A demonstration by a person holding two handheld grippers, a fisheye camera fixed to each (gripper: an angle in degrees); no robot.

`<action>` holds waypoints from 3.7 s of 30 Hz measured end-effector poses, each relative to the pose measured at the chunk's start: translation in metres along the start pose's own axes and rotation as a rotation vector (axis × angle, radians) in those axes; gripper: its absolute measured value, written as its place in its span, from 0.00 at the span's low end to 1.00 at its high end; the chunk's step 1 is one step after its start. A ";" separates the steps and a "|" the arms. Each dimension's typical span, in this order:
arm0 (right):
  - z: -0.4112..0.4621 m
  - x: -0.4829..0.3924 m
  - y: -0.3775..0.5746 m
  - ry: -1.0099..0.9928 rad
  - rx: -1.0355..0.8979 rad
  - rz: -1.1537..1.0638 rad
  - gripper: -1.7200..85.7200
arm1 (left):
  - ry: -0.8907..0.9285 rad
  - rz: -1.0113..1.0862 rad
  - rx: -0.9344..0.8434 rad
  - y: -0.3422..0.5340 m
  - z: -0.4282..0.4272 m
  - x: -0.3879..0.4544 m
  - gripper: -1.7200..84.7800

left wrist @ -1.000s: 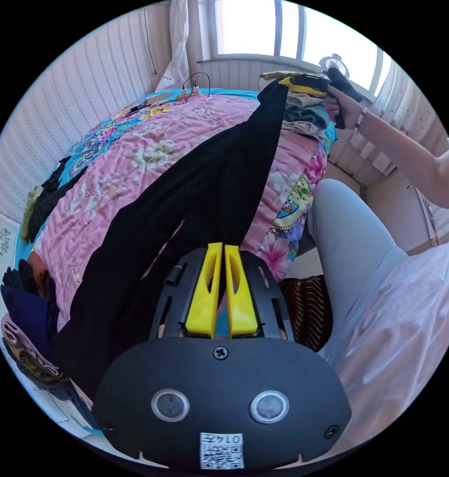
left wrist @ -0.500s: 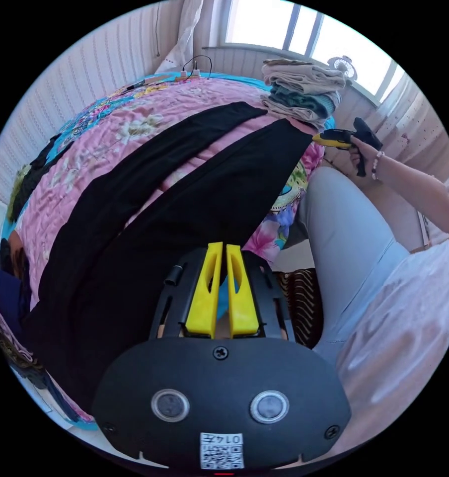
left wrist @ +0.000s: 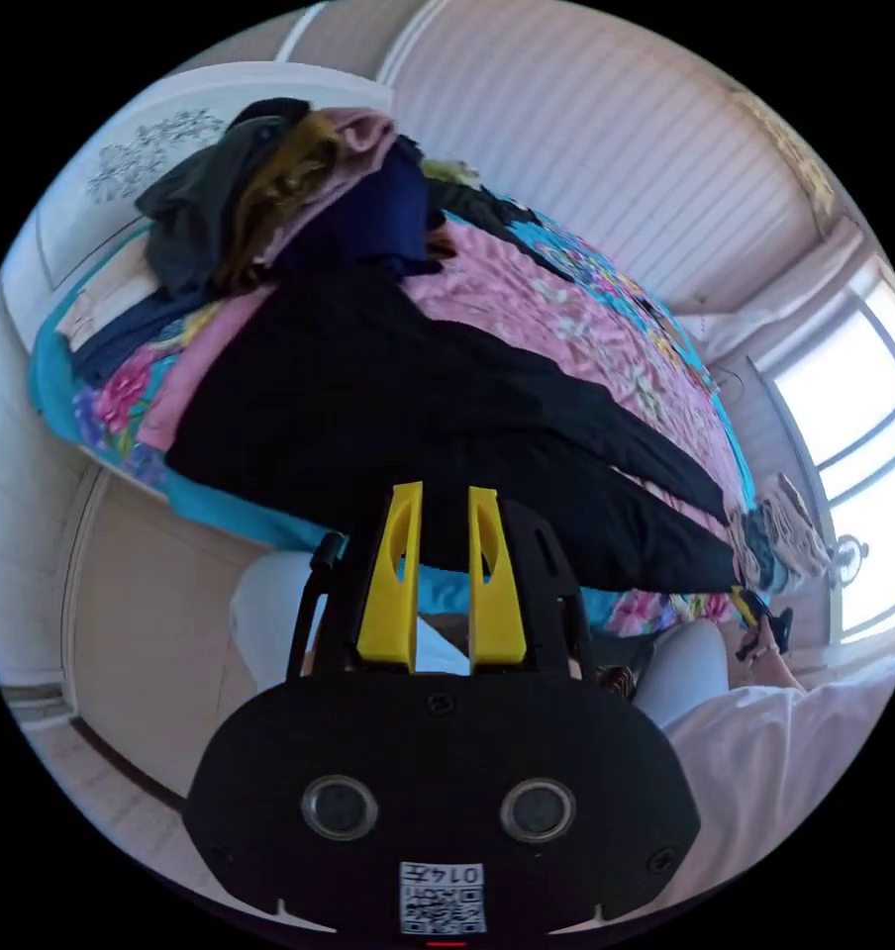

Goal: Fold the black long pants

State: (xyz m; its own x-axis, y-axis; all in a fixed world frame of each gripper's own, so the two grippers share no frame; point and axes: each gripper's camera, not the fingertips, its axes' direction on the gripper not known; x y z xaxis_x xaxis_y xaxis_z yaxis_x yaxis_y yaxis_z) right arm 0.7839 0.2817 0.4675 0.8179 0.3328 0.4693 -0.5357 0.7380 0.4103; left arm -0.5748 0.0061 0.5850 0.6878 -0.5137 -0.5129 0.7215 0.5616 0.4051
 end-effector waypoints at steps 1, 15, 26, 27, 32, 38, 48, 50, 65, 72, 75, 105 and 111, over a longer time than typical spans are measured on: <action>-0.001 -0.001 -0.001 -0.003 -0.001 0.000 0.03 | -0.019 -0.032 0.013 0.001 -0.003 -0.014 0.12; -0.037 -0.070 -0.032 0.122 -0.021 -0.100 0.02 | 0.014 -0.420 0.015 0.008 0.038 -0.218 0.13; -0.045 -0.126 -0.062 0.212 -0.034 -0.221 0.02 | 0.170 -0.258 0.084 0.013 -0.002 -0.273 0.01; -0.044 -0.134 -0.070 0.228 -0.036 -0.239 0.02 | 0.182 -0.240 0.088 0.008 -0.007 -0.276 0.01; -0.024 -0.181 -0.122 0.275 -0.066 -0.308 0.02 | 0.223 -0.161 0.148 -0.039 -0.020 -0.278 0.01; 0.037 -0.213 -0.198 0.325 -0.110 -0.233 0.06 | 0.125 -0.234 0.186 -0.118 0.005 -0.270 0.09; 0.087 -0.122 -0.144 0.068 -0.107 -0.088 0.13 | -0.004 -0.286 0.198 -0.070 0.017 -0.299 0.13; 0.090 -0.096 -0.125 0.017 -0.038 -0.016 0.13 | 0.014 -0.354 0.144 -0.055 0.033 -0.309 0.14; 0.142 -0.053 -0.104 -0.096 0.061 0.177 0.07 | 0.139 -0.447 0.115 -0.084 0.091 -0.277 0.08; 0.087 -0.020 -0.079 -0.204 0.047 0.070 0.03 | 0.220 -0.328 0.112 -0.091 0.067 -0.263 0.04; 0.055 0.004 -0.050 -0.153 0.022 0.039 0.03 | 0.256 -0.295 0.082 -0.084 0.053 -0.257 0.04; -0.067 0.026 0.046 0.043 0.107 0.061 0.05 | 0.165 0.508 -0.059 -0.065 0.024 0.086 0.10; -0.067 0.044 0.053 0.028 0.076 0.175 0.13 | 0.149 0.584 -0.156 -0.067 0.066 0.151 0.12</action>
State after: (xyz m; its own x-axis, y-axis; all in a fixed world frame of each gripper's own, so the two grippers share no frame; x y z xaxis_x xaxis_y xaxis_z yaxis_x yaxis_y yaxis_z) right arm 0.8059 0.3746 0.4570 0.7159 0.4690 0.5172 -0.6836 0.6213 0.3830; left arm -0.5139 -0.1526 0.5302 0.9387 -0.0032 -0.3447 0.2013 0.8167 0.5407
